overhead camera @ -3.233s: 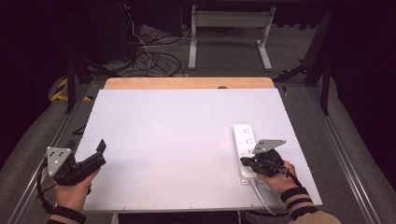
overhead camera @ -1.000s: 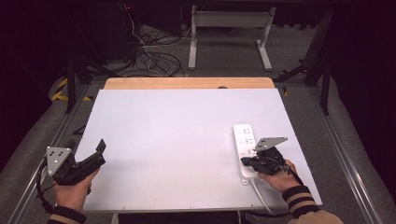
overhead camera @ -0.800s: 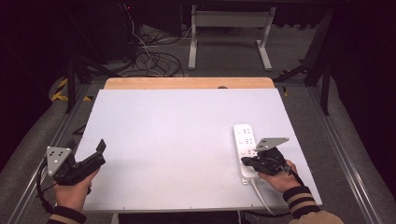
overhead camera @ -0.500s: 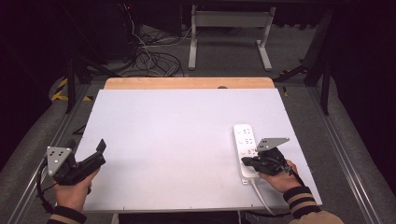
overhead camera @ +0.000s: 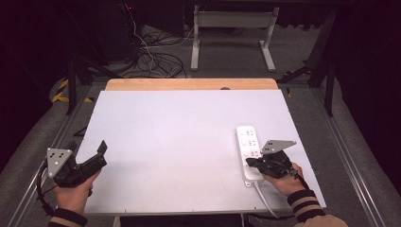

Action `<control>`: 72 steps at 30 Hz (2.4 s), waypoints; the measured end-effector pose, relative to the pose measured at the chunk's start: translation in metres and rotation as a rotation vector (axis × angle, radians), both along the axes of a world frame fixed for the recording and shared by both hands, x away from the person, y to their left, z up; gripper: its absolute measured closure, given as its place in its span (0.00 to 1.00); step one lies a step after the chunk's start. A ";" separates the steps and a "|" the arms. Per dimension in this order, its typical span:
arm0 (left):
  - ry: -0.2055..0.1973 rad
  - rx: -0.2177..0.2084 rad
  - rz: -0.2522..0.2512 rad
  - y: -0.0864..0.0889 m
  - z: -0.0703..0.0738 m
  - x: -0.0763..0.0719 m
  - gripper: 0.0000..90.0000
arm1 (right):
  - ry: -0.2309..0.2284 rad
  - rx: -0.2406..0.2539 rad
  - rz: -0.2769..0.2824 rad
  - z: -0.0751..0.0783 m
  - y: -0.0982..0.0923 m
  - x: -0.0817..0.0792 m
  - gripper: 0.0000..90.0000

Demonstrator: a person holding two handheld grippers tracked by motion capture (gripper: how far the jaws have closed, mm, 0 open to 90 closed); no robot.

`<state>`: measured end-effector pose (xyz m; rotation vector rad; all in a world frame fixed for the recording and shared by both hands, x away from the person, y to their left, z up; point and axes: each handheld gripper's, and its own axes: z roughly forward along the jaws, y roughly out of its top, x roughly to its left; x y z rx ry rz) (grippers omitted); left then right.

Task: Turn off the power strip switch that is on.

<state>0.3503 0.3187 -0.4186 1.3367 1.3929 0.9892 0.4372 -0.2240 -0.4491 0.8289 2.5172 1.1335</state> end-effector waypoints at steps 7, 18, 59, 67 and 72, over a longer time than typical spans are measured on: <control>-0.001 -0.003 0.001 0.000 0.000 0.000 0.08 | -0.237 0.225 -0.032 0.024 -0.014 -0.014 1.00; -0.002 -0.003 0.003 0.000 0.000 0.001 0.08 | -0.384 0.381 -0.039 0.036 -0.025 -0.025 1.00; -0.005 -0.012 0.004 0.000 0.001 0.001 0.08 | -0.541 0.399 -0.486 0.036 -0.047 -0.021 0.11; -0.005 -0.003 -0.008 -0.001 0.001 0.000 0.08 | -0.535 0.393 -0.493 0.036 -0.050 -0.023 0.12; -0.003 -0.019 0.004 0.002 0.001 0.001 0.08 | -0.533 0.384 -0.485 0.035 -0.048 -0.022 0.13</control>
